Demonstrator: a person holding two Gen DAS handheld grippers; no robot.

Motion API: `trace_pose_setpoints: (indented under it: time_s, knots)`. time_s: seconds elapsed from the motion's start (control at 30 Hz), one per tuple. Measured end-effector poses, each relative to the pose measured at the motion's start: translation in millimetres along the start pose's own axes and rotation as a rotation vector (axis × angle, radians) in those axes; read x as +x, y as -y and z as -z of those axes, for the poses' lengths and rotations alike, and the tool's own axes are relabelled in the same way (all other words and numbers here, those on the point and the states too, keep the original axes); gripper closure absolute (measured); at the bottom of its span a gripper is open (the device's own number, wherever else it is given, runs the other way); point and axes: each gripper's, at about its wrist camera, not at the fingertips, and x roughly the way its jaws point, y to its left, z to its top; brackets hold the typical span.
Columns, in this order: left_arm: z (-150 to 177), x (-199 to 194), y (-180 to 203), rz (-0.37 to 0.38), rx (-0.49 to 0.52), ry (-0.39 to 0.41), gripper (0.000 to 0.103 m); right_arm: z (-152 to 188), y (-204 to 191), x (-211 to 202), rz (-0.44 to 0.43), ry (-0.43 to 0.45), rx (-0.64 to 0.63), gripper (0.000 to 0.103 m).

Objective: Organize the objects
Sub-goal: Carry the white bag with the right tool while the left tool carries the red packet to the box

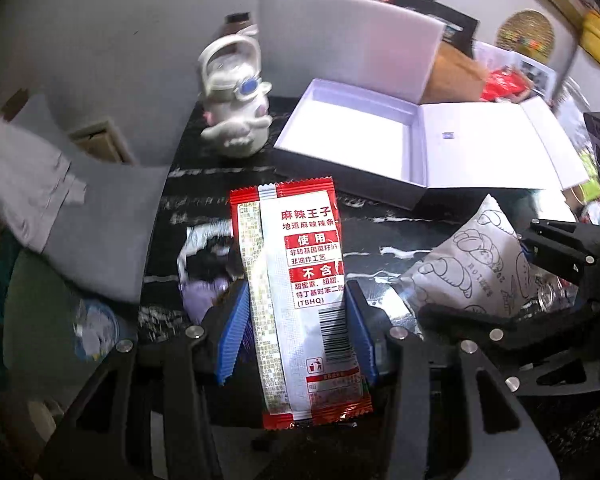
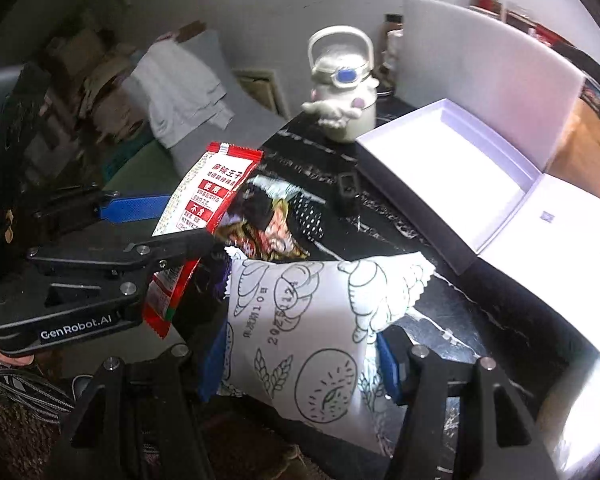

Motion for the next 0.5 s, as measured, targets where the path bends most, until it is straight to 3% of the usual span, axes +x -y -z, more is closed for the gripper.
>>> trace_pose_setpoints:
  time_s: [0.5]
  knots:
    - [-33, 7, -9, 0.136, 0.19, 0.012, 0.057, -9, -15, -9, 0.124, 0.059, 0.163, 0.041]
